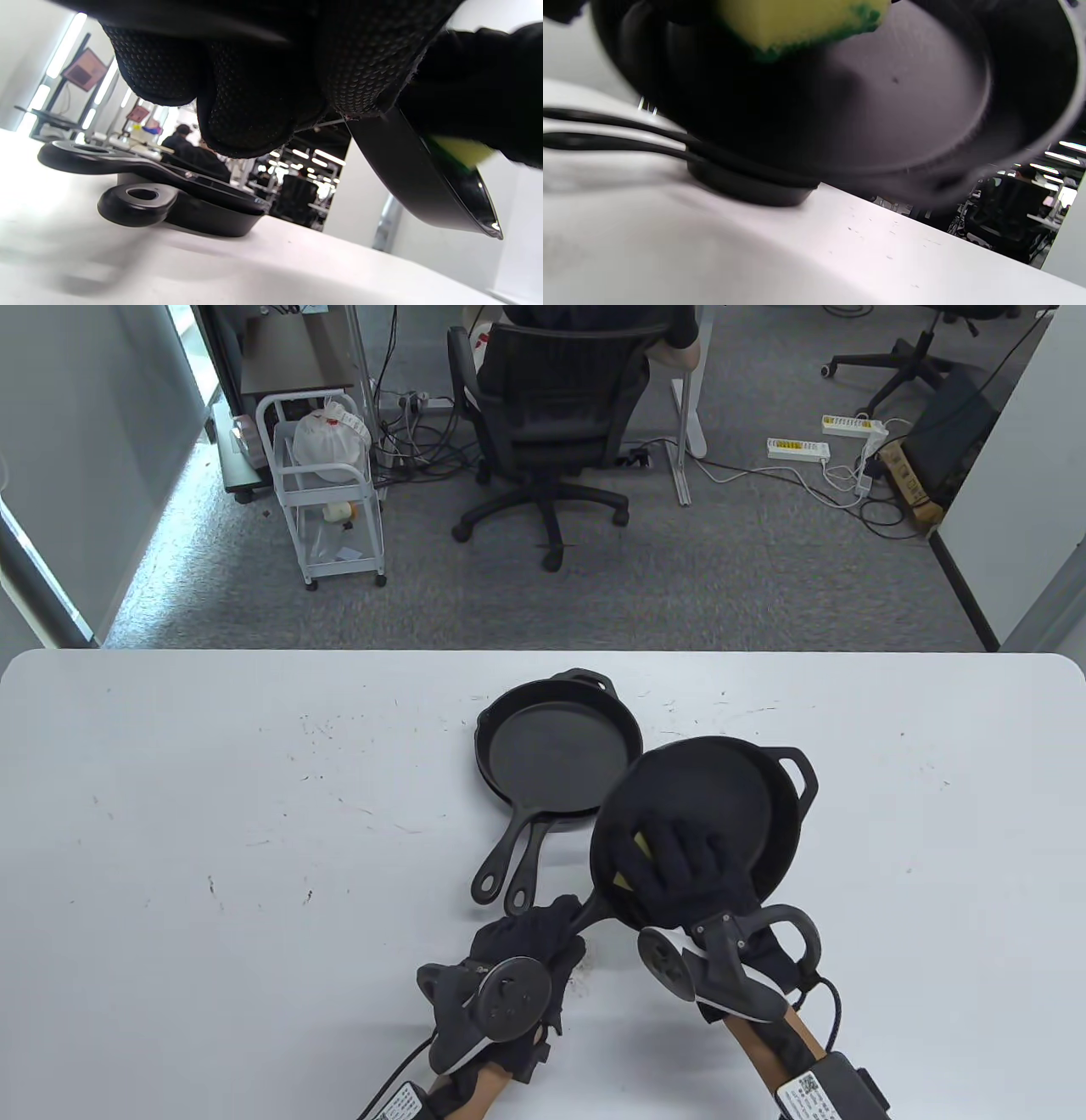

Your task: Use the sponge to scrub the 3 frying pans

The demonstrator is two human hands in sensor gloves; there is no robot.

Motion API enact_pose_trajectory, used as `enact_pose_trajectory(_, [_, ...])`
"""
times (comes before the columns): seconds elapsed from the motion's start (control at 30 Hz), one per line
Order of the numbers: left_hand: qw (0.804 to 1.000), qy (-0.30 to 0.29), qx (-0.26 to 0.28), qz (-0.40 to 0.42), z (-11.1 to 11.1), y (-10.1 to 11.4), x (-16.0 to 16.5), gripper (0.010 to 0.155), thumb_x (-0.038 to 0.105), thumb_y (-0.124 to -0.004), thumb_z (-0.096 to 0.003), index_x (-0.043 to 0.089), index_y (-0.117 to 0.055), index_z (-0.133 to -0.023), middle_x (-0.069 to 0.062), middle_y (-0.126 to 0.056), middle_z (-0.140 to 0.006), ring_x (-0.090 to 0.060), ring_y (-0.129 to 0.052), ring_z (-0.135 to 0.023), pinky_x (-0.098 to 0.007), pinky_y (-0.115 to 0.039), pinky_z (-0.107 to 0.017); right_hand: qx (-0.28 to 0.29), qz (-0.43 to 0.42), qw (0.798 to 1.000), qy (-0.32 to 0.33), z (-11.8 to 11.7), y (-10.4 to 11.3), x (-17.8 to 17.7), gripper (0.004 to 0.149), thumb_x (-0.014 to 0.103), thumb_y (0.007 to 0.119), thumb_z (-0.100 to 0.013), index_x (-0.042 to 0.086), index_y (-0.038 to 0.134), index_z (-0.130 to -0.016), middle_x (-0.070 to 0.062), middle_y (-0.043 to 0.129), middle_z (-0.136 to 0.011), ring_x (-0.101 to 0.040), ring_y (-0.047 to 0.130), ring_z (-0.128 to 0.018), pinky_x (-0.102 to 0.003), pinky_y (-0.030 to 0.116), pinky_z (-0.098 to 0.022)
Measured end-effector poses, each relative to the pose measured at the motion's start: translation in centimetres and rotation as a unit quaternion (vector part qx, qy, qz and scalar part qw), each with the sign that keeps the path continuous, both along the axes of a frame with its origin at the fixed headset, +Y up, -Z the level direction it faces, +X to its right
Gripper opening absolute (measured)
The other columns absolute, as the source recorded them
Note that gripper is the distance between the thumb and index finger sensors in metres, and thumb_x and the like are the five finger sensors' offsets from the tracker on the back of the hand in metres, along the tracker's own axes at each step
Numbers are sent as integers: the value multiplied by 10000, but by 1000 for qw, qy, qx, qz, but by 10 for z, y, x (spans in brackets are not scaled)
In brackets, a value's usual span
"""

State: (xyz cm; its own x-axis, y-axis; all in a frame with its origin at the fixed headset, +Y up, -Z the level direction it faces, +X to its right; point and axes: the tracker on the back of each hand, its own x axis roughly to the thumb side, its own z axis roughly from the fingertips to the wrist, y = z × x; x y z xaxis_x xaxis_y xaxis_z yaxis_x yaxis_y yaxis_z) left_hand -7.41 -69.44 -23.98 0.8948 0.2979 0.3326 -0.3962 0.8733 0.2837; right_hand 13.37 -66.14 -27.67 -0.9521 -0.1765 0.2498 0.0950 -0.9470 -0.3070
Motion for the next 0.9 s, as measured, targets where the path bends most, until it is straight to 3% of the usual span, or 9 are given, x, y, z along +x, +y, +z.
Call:
enact_pose_trajectory(0.23, [1000,3,10,4,2,4,-1,551,410,-958,-368,276,-913,-900,44,-1086,-676,-153,-1142,-492,-471,-921,-551,-18,-44,989,-141,-20,20,41,720,540,661,-508,434,236,-1079,27,309,-1197,-257,442,-1105,-586,362,-793])
enact_pose_trajectory(0.37, [999,24,18,26,1,10,-9,551,411,-953,-377,258,-913,-905,32,-1089,-670,-142,-1149,-466,-461,-938,-526,-51,2,990,-134,-14,2,47,699,520,698,-506,431,318,-1086,21,399,-1183,-249,535,-1052,-581,388,-786])
enact_pose_trajectory(0.47, [998,28,10,59,0,9,-12,559,403,-926,-397,205,-899,-919,-2,-1076,-671,-146,-1144,-452,-473,-941,-512,-39,61,994,-78,1,-11,28,655,488,732,-505,449,406,-1072,28,476,-1172,-256,639,-1004,-550,493,-765])
enact_pose_trajectory(0.57, [998,21,10,51,1,7,-10,561,415,-898,-405,193,-894,-921,-13,-1068,-665,-154,-1124,-430,-480,-925,-511,-33,104,994,-7,12,-12,4,647,458,762,-501,462,436,-1060,65,477,-1177,-247,624,-1036,-529,544,-755])
enact_pose_trajectory(0.67, [999,7,7,37,1,5,-5,558,422,-906,-397,216,-900,-915,3,-1072,-666,-148,-1125,-436,-473,-924,-522,-29,80,996,32,14,-3,-15,667,476,742,-503,461,382,-1064,68,423,-1186,-245,563,-1073,-535,521,-767])
enact_pose_trajectory(0.8, [1000,-5,9,18,3,7,-4,551,433,-927,-375,256,-913,-897,38,-1086,-660,-135,-1137,-444,-455,-929,-531,-19,33,999,-4,4,16,-14,715,552,686,-497,450,274,-1073,56,263,-1199,-255,405,-1114,-575,387,-795])
enact_pose_trajectory(0.9, [1000,-13,12,10,4,8,-4,544,429,-942,-369,264,-922,-887,40,-1092,-655,-138,-1140,-444,-458,-927,-533,1,-16,998,-67,-8,28,5,732,560,672,-499,436,246,-1081,26,264,-1200,-280,418,-1112,-582,390,-792])
